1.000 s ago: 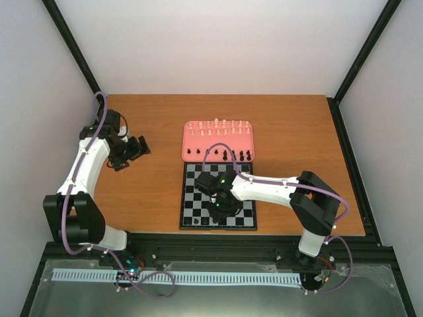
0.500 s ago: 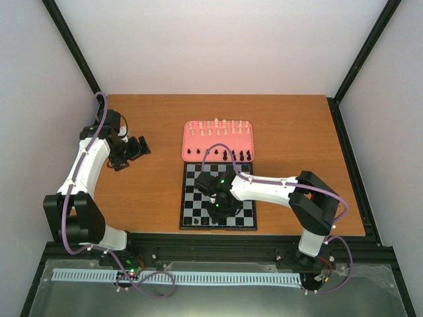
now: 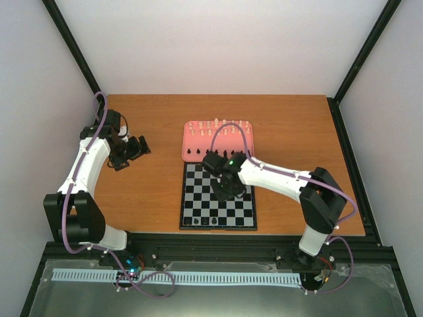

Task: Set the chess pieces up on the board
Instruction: Pick up the chess piece from the storage box.

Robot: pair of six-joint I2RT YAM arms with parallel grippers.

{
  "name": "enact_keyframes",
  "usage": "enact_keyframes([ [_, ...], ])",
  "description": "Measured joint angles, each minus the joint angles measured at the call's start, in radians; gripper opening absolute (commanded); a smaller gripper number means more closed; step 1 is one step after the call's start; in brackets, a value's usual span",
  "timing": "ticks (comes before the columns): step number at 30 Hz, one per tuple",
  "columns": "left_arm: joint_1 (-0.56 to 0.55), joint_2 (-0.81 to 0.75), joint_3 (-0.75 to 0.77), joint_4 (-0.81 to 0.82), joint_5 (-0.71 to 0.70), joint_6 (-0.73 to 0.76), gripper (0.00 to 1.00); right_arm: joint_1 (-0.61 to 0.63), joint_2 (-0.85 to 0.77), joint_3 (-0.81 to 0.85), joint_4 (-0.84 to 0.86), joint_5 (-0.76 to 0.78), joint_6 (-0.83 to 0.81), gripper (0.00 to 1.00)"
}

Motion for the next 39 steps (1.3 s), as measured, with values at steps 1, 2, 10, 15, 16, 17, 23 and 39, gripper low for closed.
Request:
enact_keyframes([
  [1,0.000,0.002,0.000,0.000,0.000,0.000,1.00,-0.022,0.001,0.030,-0.003,0.008,-0.011,0.45],
  [2,0.000,0.002,0.000,0.000,0.000,0.000,1.00,-0.042,0.002,0.059,-0.003,0.014,-0.023,0.45],
  [10,0.000,0.003,0.006,-0.001,0.000,0.000,1.00,-0.243,0.181,0.387,0.024,0.024,-0.145,0.46],
  [15,0.000,0.003,0.006,-0.003,-0.009,0.000,1.00,-0.333,0.383,0.622,0.034,0.024,-0.204,0.46],
  [16,0.000,0.003,0.006,-0.003,-0.010,0.000,1.00,-0.344,0.415,0.650,0.035,0.023,-0.214,0.45],
  [17,0.000,0.003,0.006,-0.003,-0.012,0.000,1.00,-0.351,0.435,0.664,0.035,0.022,-0.222,0.45],
  [23,0.000,0.000,0.006,-0.006,-0.029,0.000,1.00,-0.371,0.488,0.674,0.024,0.011,-0.253,0.44],
  [39,0.000,-0.010,-0.006,-0.006,-0.035,-0.015,1.00,-0.372,0.488,0.544,0.052,-0.027,-0.277,0.44],
])
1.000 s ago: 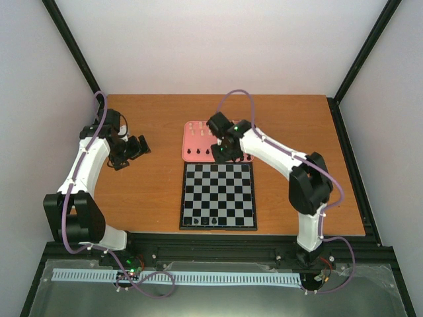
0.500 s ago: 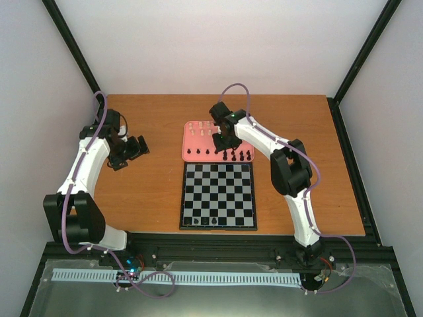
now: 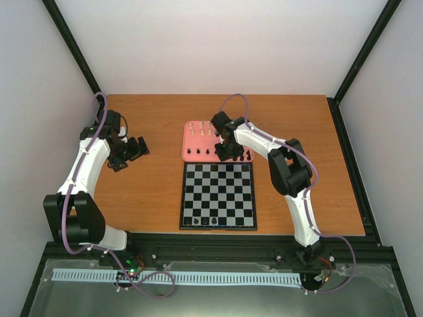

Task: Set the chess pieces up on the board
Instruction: Pick up the chess piece from the storage box.

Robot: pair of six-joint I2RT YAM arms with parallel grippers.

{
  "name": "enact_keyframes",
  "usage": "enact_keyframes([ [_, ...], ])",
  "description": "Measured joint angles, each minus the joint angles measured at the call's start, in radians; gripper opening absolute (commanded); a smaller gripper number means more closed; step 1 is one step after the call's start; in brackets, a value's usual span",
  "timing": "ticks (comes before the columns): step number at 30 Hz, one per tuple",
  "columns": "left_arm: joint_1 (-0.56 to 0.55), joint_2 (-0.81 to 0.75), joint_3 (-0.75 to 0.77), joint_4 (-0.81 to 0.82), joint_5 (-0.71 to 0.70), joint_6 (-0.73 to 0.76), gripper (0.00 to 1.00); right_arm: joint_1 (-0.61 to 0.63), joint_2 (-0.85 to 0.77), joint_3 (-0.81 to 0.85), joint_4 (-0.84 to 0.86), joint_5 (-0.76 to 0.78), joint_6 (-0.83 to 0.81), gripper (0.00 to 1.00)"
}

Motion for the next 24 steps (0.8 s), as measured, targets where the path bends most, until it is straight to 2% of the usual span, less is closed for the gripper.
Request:
enact_keyframes([
  [7,0.000,-0.012,0.000,0.000,-0.003,-0.010,1.00,-0.002,0.000,0.002,0.005,-0.015,-0.015,0.41],
  [16,0.000,-0.024,-0.018,0.000,-0.011,-0.016,1.00,-0.002,0.000,0.022,0.002,-0.039,-0.023,0.25],
  [24,0.000,-0.029,-0.026,0.000,-0.014,-0.016,1.00,-0.002,0.002,0.043,-0.007,-0.051,-0.027,0.24],
])
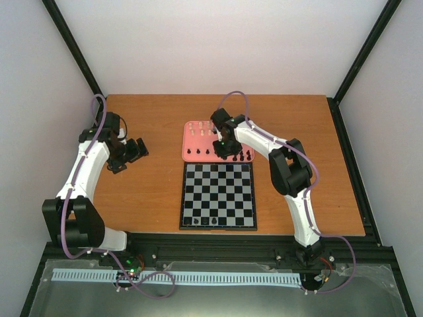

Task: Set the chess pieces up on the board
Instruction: Pick up the chess piece from the storage box, then place the chess piece on the chessboard.

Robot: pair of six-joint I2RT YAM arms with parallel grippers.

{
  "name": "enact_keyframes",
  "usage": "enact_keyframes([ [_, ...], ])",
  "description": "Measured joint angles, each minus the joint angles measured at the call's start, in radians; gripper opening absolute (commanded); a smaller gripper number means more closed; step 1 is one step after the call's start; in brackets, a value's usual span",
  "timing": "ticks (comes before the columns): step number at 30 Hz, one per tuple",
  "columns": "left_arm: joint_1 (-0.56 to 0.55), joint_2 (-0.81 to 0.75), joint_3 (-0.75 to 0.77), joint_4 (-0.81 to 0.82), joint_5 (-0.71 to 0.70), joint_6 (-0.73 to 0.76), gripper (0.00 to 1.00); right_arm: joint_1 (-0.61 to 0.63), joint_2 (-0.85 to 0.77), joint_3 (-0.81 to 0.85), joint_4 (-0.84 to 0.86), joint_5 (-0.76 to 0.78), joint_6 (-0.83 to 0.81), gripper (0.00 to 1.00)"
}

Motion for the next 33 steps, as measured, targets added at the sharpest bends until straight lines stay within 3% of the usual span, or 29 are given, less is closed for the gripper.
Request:
enact_keyframes([
  [8,0.000,-0.007,-0.008,0.000,0.000,0.000,1.00,0.000,0.013,0.004,-0.003,-0.010,-0.002,0.07],
  [18,0.000,-0.007,-0.008,0.000,0.002,0.000,1.00,0.000,-0.007,0.004,-0.004,-0.007,-0.006,0.06],
  [27,0.000,-0.015,-0.008,0.000,0.031,0.002,1.00,0.029,-0.253,-0.017,-0.063,0.029,0.011,0.06],
  [33,0.000,-0.016,-0.006,0.000,0.050,0.002,1.00,0.166,-0.478,-0.231,-0.118,0.048,0.069,0.06],
])
